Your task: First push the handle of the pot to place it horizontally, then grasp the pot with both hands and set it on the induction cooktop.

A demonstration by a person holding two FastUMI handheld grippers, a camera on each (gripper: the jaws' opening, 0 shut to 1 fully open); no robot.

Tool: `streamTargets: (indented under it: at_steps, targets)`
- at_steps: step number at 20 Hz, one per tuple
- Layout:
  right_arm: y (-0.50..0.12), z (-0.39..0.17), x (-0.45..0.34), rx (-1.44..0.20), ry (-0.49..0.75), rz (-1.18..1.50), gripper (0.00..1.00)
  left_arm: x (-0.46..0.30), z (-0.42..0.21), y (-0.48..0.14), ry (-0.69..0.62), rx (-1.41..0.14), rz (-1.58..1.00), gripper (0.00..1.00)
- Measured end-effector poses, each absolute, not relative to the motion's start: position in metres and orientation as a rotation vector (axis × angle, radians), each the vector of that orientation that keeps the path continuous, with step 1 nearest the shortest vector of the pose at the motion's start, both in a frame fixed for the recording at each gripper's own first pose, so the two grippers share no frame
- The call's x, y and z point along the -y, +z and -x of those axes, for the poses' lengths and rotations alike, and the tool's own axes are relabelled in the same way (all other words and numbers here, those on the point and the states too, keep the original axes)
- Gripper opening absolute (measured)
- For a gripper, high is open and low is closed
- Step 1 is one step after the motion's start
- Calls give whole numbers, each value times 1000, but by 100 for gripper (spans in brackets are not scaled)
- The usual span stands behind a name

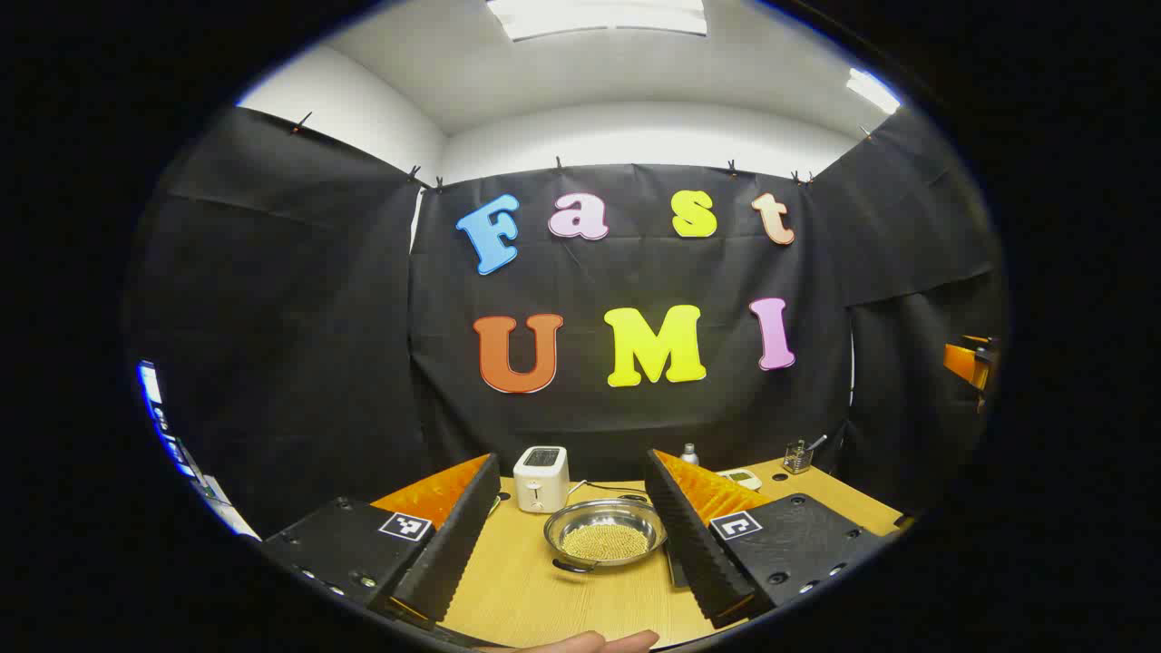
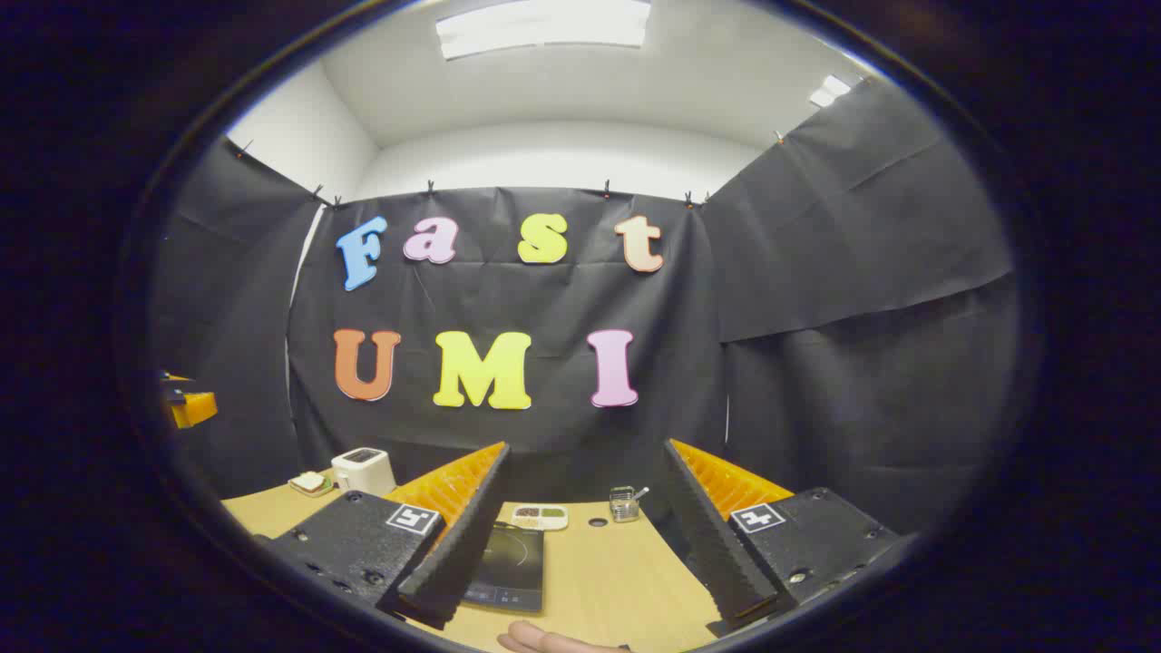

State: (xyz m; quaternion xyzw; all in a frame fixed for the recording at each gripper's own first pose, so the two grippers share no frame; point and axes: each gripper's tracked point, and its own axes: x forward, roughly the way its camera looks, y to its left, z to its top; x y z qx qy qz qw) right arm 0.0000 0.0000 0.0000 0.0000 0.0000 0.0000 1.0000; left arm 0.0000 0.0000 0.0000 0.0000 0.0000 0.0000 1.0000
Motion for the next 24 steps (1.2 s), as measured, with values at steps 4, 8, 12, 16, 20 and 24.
streamTargets:
  at_steps: [4,8,12,16,20,24]
  targets:
    - [-2,1,1,-11,5,1,99,2,0,0,-16,6,13,96]
    - [-7,-1,0,-22,14,-8,99,14,-1,-7,-61,-17,33,96]
    - [-12,-4,1,-25,20,-5,98,16,-5,-15,-71,-26,16,96]
    - [-20,-7,1,-39,21,-3,98,26,-12,-28,-101,-50,21,96]
    - [-27,-11,3,-53,19,-13,99,27,-22,-35,-101,-37,-2,96]
    - [-30,-14,5,-52,15,-20,99,38,-30,-73,-124,-137,-61,52]
